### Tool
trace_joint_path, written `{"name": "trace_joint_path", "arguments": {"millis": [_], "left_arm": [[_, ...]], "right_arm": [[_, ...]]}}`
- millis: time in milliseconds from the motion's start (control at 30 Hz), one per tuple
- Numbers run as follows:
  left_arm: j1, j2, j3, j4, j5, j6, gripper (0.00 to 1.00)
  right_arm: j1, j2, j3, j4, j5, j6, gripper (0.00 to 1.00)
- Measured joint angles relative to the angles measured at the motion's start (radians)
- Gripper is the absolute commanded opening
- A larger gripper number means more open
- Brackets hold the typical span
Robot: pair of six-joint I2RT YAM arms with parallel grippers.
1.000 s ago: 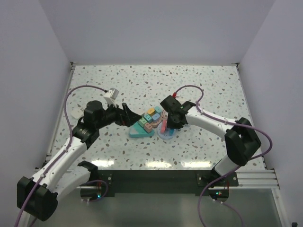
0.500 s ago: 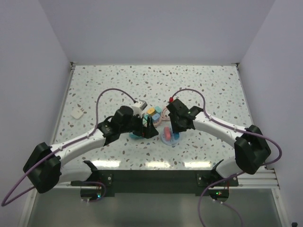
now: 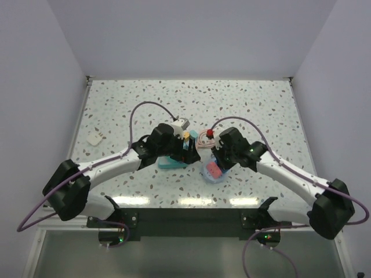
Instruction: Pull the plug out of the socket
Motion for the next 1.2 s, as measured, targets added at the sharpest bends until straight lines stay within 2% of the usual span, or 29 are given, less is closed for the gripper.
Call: {"name": "trace_joint_path", "arguments": {"millis": [133,233,567,767,1000,1200], "left_arm": [[0.000,0.110,0.070,-0.002,0.064,0.031,1.00],[0.000,0.195,0.118,0.008,0.142,0.053,1.00],[0.001,0.297,0.161,0.083,0.326,0.070,1.00],[0.001,0.322,0.169,0.114,0.387,0.078,0.99],[0.004,0.345,0.169,0.146,0.443,0.075,0.88],[0.004,0.375,0.169,0.166,0.480,0.073,0.72]], "right_arm": [[0.000,-0.163,-0.070,0.055,-0.031,-0.087,0.00],[0.000,-0.226,-0.101,0.088,-0.052,-0.127,0.00],[0.000,-0.235,-0.134,0.106,-0.088,-0.155,0.00],[0.002,-0.248,-0.134,0.119,-0.084,-0.154,0.00],[0.003,-0.255,-0.134,0.126,-0.057,-0.154,0.00],[0.003,-0.264,-0.134,0.139,-0.048,-0.154,0.00]]}}
